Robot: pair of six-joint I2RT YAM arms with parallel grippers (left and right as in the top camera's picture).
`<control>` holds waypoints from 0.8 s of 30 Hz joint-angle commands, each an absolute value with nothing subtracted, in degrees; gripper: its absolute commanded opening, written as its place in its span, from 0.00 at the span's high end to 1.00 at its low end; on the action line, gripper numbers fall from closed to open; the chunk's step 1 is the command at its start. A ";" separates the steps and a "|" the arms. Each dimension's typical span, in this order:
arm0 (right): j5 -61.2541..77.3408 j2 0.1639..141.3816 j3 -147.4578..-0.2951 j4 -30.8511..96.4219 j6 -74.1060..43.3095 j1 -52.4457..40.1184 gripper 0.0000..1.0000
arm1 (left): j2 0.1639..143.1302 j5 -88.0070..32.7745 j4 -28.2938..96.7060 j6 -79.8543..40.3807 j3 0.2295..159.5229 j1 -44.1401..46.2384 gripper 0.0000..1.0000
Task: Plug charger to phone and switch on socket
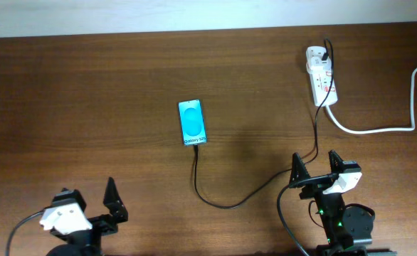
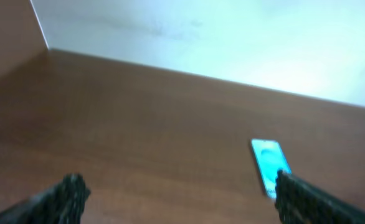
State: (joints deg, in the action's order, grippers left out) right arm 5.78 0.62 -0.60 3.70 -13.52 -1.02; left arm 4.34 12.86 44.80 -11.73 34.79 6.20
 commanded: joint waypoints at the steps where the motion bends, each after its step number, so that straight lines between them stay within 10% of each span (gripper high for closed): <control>1: 5.32 0.30 -0.32 4.12 -14.00 -1.50 0.02 | 0.32 7.92 35.33 -3.22 26.74 4.23 0.01; 8: 5.32 0.30 -0.32 4.12 -14.00 -1.50 0.02 | 0.30 3.64 9.26 0.08 7.09 1.54 0.01; 24: 5.32 0.30 -0.32 4.12 -14.00 -1.50 0.02 | 0.23 4.03 4.34 8.71 0.47 0.56 0.01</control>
